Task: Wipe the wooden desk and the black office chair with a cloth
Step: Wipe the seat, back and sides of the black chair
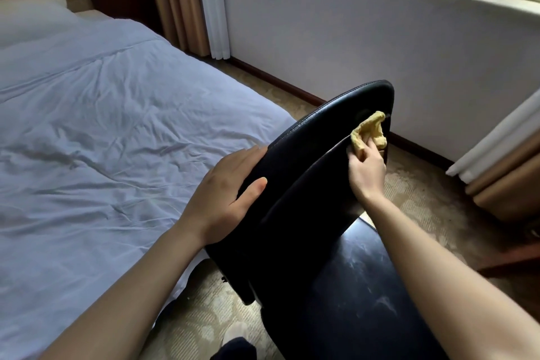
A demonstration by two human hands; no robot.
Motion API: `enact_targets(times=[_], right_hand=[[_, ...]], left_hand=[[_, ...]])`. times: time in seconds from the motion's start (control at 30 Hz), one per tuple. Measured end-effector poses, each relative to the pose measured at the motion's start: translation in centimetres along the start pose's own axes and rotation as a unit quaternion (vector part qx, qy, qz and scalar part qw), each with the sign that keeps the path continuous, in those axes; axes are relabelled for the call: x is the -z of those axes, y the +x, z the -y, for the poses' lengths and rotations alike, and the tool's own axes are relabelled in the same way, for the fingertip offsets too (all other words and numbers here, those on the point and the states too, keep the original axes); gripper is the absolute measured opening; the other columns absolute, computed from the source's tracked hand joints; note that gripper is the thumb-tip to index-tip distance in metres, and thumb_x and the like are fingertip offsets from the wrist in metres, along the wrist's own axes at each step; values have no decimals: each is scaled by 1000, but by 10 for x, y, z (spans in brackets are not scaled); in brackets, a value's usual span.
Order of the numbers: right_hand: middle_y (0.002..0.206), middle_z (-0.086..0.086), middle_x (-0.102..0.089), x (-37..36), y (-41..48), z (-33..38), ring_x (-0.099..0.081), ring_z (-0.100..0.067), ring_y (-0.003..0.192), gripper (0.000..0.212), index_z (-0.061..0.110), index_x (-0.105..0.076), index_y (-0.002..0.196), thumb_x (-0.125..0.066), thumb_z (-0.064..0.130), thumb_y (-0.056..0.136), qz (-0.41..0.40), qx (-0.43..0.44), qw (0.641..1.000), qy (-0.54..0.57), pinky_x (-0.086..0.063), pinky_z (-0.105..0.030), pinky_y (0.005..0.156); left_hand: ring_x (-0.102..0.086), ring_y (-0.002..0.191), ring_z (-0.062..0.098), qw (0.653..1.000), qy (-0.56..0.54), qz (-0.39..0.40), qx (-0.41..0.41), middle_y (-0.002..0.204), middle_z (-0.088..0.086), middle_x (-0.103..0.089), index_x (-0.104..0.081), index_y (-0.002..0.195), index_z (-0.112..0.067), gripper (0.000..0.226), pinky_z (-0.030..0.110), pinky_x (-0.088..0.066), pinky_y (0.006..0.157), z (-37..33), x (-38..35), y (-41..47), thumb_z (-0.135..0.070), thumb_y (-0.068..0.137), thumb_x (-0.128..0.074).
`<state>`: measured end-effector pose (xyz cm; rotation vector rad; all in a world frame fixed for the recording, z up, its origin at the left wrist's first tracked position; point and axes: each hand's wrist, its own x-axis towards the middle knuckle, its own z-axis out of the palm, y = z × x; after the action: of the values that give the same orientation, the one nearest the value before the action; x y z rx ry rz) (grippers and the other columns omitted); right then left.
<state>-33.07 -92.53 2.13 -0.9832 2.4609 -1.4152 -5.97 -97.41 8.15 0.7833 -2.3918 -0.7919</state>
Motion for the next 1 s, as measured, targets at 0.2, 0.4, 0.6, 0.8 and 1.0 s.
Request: enact_targets(times=[0.2,0.4,0.6,0.8,1.0], right_hand=[[146,-5,-42,-26,-101,7,-36,-21,135,37,8,-58,129,-59,13,92,40,11,994,97,-26,-38,114],[147,0,-37,-35,-174,31,-28,-18,139,47,20,-50,131,-63,8,87,75,82,986,127,-8,-17,116],[141,2,-46,-30,-212,43,-36,-15,136,44,20,-55,126,-64,4,87,122,100,972,172,-21,-27,115],[86,-16,-67,8,-166,49,-60,-27,82,13,17,-67,98,-56,21,93,59,-150,919,359,-43,-33,68],[100,1,-66,31,-60,73,-64,-8,91,17,21,-62,97,-46,17,100,-82,-201,856,469,-52,-23,86]], left_hand=[[-42,126,6,999,-19,20,19,135,-12,-50,-37,143,-28,60,39,-34,105,1,0,1,-53,90,-26],[-44,126,11,999,-31,27,31,136,-6,-52,-39,143,-23,62,39,-35,105,-3,2,3,-53,91,-23],[-47,127,13,997,-62,33,30,136,-1,-53,-43,141,-15,56,40,-36,104,-6,3,2,-40,94,-24],[-44,127,6,996,-80,4,24,138,1,-52,-46,139,-13,52,22,-31,108,-7,4,-3,-33,95,-25],[-45,128,8,995,-97,8,19,137,-3,-52,-45,139,-14,53,29,-33,108,-6,4,-3,-35,96,-24]])
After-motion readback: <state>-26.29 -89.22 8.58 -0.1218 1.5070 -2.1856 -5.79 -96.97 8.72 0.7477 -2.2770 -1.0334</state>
